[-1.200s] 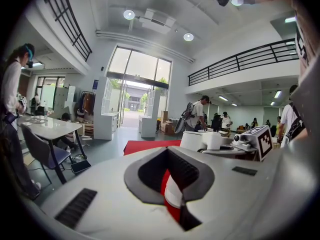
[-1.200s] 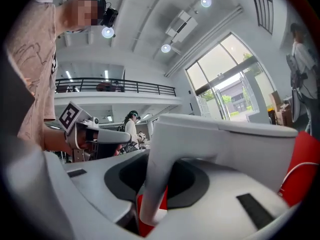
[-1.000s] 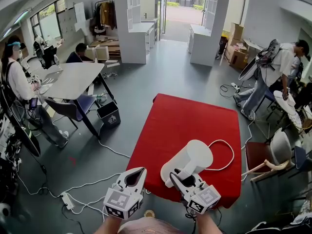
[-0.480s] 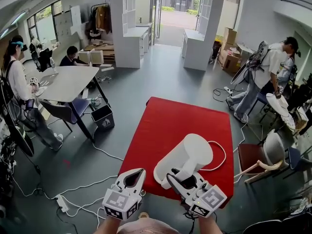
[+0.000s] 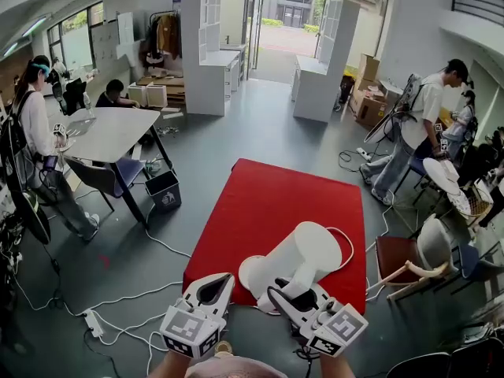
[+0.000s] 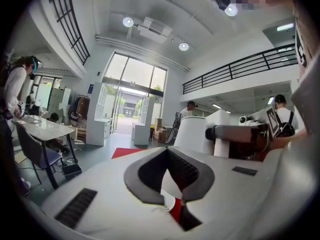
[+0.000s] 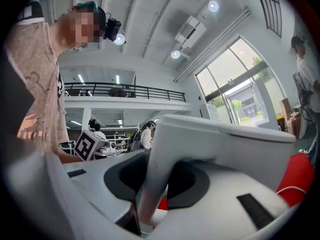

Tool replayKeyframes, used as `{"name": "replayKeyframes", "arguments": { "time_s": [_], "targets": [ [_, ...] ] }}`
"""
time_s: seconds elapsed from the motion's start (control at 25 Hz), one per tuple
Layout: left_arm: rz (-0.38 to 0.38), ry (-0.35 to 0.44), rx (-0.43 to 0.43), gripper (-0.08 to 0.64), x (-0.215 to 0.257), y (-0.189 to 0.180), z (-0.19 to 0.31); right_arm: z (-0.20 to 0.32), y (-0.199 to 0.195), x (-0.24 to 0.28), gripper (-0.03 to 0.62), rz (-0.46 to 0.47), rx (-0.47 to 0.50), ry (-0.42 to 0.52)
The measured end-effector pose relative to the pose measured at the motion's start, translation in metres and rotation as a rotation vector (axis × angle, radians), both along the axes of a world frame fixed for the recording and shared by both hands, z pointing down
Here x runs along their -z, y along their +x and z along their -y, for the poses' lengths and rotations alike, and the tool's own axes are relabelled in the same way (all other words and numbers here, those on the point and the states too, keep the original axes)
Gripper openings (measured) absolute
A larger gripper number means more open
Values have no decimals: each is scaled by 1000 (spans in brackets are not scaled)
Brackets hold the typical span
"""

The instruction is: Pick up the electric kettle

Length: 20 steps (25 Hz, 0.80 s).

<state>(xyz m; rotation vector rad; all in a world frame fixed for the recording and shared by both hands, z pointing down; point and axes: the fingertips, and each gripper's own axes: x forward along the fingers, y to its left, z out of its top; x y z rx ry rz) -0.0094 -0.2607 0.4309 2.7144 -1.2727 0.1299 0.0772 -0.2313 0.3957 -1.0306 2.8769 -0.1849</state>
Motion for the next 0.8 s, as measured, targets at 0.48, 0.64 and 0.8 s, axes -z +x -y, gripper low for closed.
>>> {"name": "replayKeyframes", "arguments": {
  "time_s": [0.48, 0.64, 0.8],
  "targets": [
    [-2, -14, 47, -6, -2, 3, -87, -75, 5, -11, 133, -14, 67, -24],
    [-5, -29, 64, -6, 1, -5, -103, -91, 1, -14, 134, 1, 71, -50],
    [-8, -21, 70, -6, 1, -15, -112, -103, -8, -19, 134, -3, 68, -56]
  ]
}}
